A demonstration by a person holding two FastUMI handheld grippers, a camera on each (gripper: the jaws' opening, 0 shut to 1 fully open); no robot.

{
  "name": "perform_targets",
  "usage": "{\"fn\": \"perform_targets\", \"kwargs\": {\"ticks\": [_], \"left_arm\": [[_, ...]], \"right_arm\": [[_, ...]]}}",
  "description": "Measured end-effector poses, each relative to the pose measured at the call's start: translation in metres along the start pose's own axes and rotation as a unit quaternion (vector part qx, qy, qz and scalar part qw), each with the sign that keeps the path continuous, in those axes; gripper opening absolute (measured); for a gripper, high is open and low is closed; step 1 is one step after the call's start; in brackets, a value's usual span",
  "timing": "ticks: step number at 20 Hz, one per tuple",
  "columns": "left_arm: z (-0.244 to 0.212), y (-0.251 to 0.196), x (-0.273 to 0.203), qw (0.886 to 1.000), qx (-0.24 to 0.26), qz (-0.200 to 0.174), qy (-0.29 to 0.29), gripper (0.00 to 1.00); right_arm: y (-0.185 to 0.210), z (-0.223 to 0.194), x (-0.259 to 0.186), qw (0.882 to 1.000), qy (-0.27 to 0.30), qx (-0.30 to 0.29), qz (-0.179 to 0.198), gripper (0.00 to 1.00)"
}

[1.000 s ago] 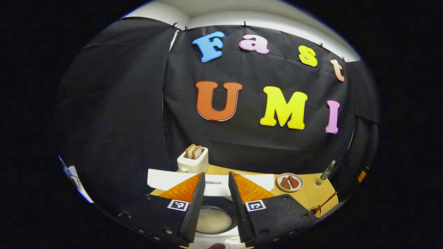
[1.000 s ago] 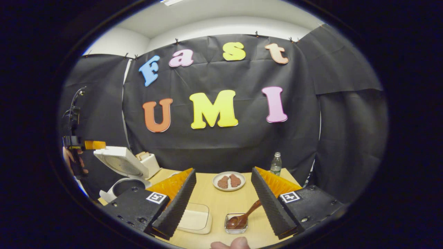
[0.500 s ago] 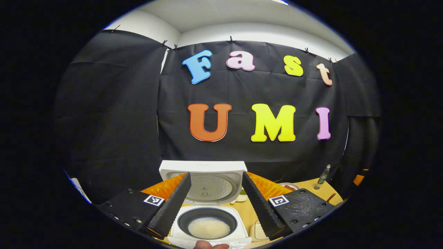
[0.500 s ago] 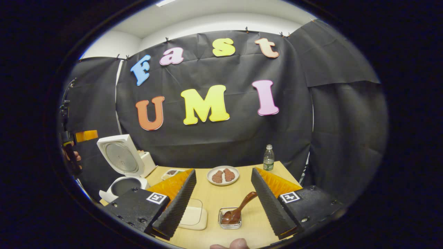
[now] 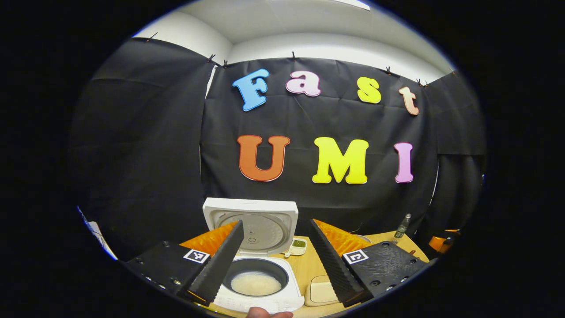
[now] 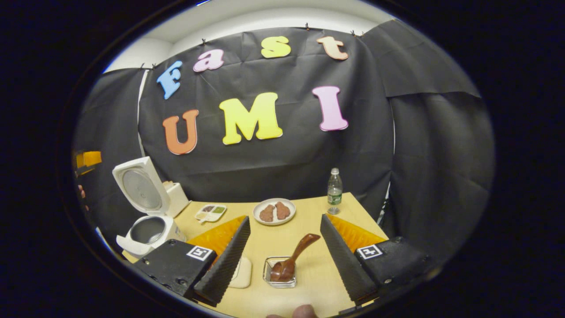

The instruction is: Close the left gripper, press the button to open the rice cooker; take a wooden spoon from the chopstick holder with the right hand, scoop a spoonful of rice and pour it into the rice cooker, then put the wooden spoon back into the chopstick holder.

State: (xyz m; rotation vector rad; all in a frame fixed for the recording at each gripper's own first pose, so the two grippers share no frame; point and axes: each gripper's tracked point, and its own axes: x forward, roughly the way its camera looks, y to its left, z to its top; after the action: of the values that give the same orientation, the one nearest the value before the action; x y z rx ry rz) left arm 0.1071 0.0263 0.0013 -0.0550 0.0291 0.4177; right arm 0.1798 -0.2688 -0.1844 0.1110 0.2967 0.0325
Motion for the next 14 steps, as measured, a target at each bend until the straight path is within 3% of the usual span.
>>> {"fn": "perform_targets", "kwargs": {"ticks": [7, 14], "left_arm": [[-0.027, -0.017, -0.005, 0.999, -0.013, 0.007, 0.033, 0.94], [-0.038, -0.015, -0.005, 0.997, -0.009, 0.045, 0.056, 0.94]], "right_arm": [[-0.025, -0.067, 0.053, 0.998, 0.055, 0.03, 0.009, 1.0], [-0.027, -0.13, 0.118, 0.989, 0.127, 0.069, 0.028, 0.86]]}}
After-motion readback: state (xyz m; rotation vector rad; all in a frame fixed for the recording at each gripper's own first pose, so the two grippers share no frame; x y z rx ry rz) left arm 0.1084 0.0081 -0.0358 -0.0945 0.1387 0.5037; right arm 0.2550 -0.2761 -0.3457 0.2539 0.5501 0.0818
